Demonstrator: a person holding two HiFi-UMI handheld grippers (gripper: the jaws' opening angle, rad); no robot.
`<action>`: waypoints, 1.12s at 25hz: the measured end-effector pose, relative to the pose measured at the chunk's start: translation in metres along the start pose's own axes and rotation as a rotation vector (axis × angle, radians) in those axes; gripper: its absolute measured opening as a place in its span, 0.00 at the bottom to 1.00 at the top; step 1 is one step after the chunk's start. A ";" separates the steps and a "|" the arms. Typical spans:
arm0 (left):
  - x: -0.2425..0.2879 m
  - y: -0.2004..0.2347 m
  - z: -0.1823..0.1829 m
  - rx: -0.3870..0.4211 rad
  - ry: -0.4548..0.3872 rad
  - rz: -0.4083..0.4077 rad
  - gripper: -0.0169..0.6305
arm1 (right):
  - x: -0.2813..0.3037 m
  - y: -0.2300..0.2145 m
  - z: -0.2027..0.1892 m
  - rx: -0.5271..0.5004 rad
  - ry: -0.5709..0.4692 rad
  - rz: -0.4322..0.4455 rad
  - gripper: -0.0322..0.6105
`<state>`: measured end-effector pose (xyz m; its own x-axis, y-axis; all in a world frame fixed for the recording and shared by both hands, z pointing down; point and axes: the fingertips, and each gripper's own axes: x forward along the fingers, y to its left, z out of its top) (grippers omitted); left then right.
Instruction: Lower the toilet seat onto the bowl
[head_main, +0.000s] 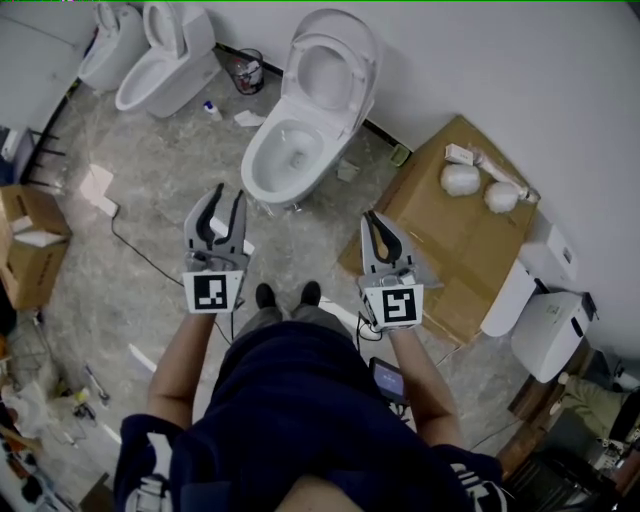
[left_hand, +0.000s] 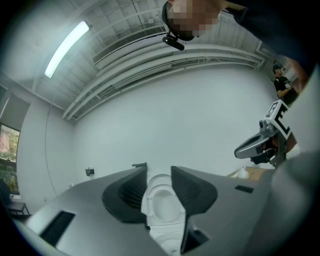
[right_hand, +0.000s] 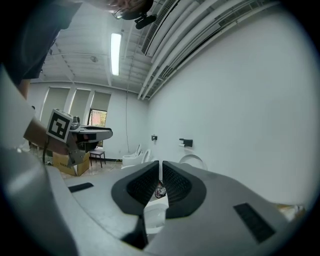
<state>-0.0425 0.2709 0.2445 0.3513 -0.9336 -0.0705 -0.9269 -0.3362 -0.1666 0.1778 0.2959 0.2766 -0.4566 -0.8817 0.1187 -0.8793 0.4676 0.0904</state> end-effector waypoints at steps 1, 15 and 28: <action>0.001 -0.002 0.001 -0.007 0.001 -0.005 0.30 | 0.000 0.000 -0.002 0.001 0.001 0.004 0.11; 0.019 -0.008 0.009 -0.015 -0.009 -0.047 0.59 | 0.002 -0.013 -0.008 0.014 0.004 0.008 0.09; 0.055 -0.024 0.006 0.003 -0.018 -0.092 0.60 | -0.004 -0.032 -0.017 0.020 0.015 0.011 0.09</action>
<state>-0.0006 0.2284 0.2390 0.4369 -0.8966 -0.0726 -0.8905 -0.4197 -0.1758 0.2100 0.2856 0.2905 -0.4643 -0.8754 0.1345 -0.8768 0.4757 0.0695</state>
